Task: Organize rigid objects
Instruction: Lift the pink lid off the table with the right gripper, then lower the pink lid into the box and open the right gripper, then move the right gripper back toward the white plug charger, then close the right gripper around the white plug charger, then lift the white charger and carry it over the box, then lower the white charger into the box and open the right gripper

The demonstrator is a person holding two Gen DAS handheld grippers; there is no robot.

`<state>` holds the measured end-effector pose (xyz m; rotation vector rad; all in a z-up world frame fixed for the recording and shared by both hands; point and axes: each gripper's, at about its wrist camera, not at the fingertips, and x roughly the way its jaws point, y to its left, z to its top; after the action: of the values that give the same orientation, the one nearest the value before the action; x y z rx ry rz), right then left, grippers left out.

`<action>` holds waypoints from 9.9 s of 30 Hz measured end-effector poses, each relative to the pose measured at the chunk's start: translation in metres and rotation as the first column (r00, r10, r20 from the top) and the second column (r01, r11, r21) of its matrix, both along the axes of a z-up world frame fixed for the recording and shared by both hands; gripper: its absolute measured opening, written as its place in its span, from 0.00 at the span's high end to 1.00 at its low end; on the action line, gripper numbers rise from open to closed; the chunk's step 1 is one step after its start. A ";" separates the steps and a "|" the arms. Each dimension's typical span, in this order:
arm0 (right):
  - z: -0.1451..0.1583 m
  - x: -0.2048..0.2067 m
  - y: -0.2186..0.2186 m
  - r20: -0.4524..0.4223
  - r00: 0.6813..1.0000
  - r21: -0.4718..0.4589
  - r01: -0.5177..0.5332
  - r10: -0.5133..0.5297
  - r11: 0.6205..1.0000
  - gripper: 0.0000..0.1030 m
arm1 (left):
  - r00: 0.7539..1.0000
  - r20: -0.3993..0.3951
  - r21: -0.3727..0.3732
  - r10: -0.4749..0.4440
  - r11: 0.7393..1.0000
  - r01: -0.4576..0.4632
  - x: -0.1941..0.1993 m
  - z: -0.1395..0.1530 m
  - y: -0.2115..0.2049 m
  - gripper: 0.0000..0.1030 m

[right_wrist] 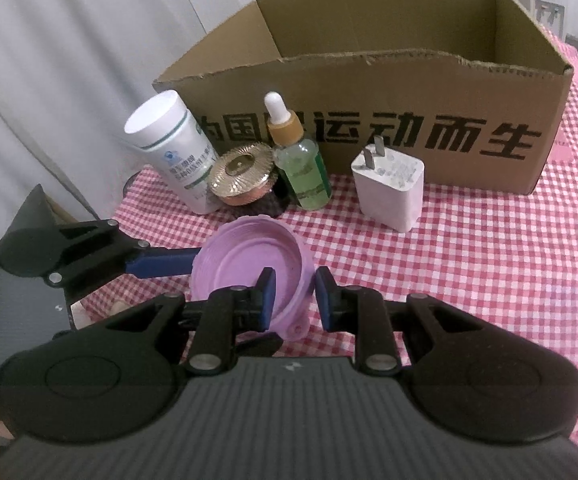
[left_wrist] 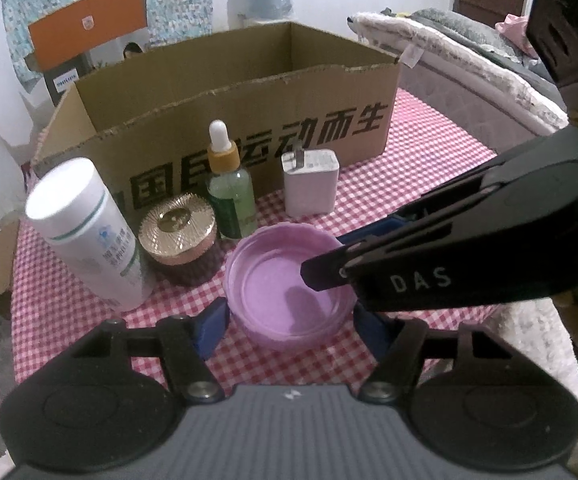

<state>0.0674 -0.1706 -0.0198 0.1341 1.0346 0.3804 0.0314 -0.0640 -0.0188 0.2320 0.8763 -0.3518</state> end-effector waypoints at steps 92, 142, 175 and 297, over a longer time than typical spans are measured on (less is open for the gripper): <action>0.086 -0.005 -0.104 0.169 0.947 0.314 0.211 -0.273 0.926 0.46 | 0.998 0.032 -0.157 -0.055 0.986 0.059 0.053 0.103 0.032 0.13; -0.005 0.013 -0.130 -0.070 0.943 0.371 0.328 -0.326 0.869 0.62 | 0.987 0.109 0.042 -0.115 0.993 0.111 0.053 -0.032 -0.075 0.16; -0.026 0.039 -0.139 -0.103 0.947 0.388 0.320 -0.304 0.865 0.71 | 0.987 0.071 0.013 -0.146 0.989 0.146 0.064 -0.045 -0.097 0.16; 0.010 0.310 -0.085 -0.219 0.973 0.235 0.130 -0.078 0.963 0.70 | 0.940 -0.293 -0.070 0.174 0.977 -0.203 0.329 0.009 -0.010 0.56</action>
<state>0.3775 -0.2552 -0.0098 0.4608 1.1783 0.4049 0.3606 -0.0739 -0.0097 0.0027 1.1538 -0.2514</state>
